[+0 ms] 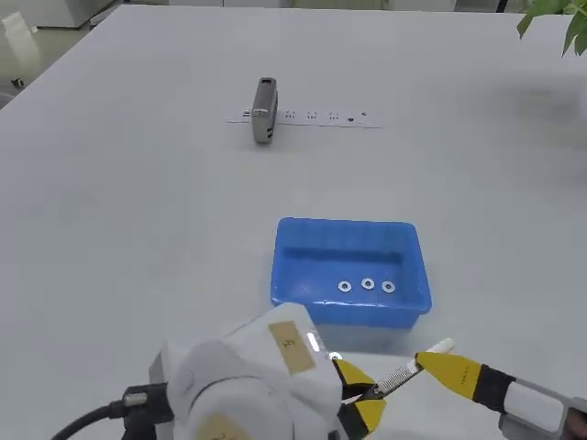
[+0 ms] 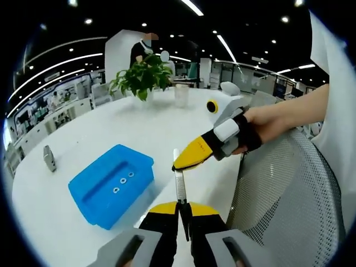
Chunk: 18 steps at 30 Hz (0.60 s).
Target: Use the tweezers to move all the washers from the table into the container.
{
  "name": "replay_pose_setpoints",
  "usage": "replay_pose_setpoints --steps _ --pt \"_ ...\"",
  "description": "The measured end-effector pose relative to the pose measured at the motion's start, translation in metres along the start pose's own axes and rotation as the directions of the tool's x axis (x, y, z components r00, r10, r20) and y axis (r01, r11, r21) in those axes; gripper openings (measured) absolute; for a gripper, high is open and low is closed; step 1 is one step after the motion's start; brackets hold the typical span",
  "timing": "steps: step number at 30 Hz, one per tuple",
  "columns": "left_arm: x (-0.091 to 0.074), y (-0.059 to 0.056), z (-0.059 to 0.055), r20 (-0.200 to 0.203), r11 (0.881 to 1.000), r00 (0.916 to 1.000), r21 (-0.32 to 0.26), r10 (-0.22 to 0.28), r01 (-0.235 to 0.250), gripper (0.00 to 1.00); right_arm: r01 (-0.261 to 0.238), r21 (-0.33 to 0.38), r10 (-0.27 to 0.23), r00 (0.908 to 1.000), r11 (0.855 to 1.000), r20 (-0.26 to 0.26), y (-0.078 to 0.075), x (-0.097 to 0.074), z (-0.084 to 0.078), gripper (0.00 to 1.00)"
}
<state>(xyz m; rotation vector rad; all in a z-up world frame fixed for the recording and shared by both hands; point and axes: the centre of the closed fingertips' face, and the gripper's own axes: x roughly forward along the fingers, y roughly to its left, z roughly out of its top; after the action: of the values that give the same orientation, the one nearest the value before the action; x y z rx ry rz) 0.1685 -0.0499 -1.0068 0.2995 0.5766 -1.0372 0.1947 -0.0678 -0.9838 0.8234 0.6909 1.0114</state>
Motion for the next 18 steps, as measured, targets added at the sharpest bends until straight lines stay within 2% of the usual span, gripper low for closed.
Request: replay_pose_setpoints --steps 2,3,4,5,7,9,11,12,13,14,16,17,18 --pt "0.001 -0.002 -0.005 -0.015 1.000 0.9998 -0.005 -0.015 0.015 0.03 -0.019 -0.087 0.016 0.9993 0.996 -0.033 0.008 0.003 -0.003 0.00" --pt "0.002 -0.004 -0.007 -0.018 1.000 0.9996 -0.007 -0.024 0.024 0.03 -0.001 -0.143 -0.007 0.9987 0.990 -0.051 0.006 0.004 -0.004 0.00" --pt "0.002 -0.005 -0.009 -0.027 1.000 0.9992 -0.006 -0.031 0.031 0.03 -0.015 -0.187 0.000 0.9967 0.982 -0.082 0.011 0.006 -0.008 0.00" --pt "0.002 -0.007 -0.010 -0.027 0.999 0.9990 -0.001 -0.035 0.035 0.04 -0.018 -0.208 0.000 0.9963 0.978 -0.086 0.012 0.007 -0.009 0.00" --pt "0.000 -0.009 -0.011 -0.025 0.998 0.9977 -0.029 -0.062 0.062 0.05 -0.028 -0.262 0.001 0.9949 0.965 -0.101 0.017 0.010 -0.010 0.00" --pt "-0.003 -0.010 -0.012 -0.023 0.996 0.9965 -0.033 -0.080 0.080 0.07 -0.028 -0.332 -0.015 0.9920 0.943 -0.125 0.018 0.011 -0.012 0.00" --pt "-0.007 -0.012 -0.013 -0.019 0.994 0.9944 -0.043 -0.104 0.104 0.10 -0.057 -0.391 -0.003 0.9885 0.919 -0.151 0.023 0.012 -0.013 0.00" --pt "-0.011 -0.012 -0.013 -0.012 0.992 0.9932 -0.045 -0.115 0.115 0.12 -0.053 -0.432 -0.023 0.9857 0.901 -0.167 0.021 0.012 -0.015 0.00" --pt "-0.014 -0.012 -0.013 -0.004 0.992 0.9924 -0.042 -0.123 0.123 0.12 -0.063 -0.482 -0.041 0.9786 0.874 -0.202 0.020 0.012 -0.019 0.00" --pt "-0.016 -0.011 -0.013 -0.004 0.991 0.9920 -0.043 -0.126 0.126 0.13 -0.079 -0.500 -0.043 0.9728 0.862 -0.228 0.020 0.011 -0.022 0.00" --pt "-0.023 -0.010 -0.013 0.001 0.990 0.9909 -0.040 -0.135 0.134 0.13 -0.097 -0.564 -0.074 0.9594 0.820 -0.272 0.018 0.011 -0.028 0.00" --pt "-0.028 -0.008 -0.012 0.007 0.989 0.9898 -0.037 -0.142 0.142 0.13 -0.124 -0.616 -0.092 0.9476 0.778 -0.306 0.017 0.010 -0.033 0.00" --pt "-0.030 -0.007 -0.010 0.011 0.989 0.9893 -0.033 -0.145 0.146 0.12 -0.138 -0.643 -0.103 0.9407 0.753 -0.323 0.017 0.010 -0.036 0.00"
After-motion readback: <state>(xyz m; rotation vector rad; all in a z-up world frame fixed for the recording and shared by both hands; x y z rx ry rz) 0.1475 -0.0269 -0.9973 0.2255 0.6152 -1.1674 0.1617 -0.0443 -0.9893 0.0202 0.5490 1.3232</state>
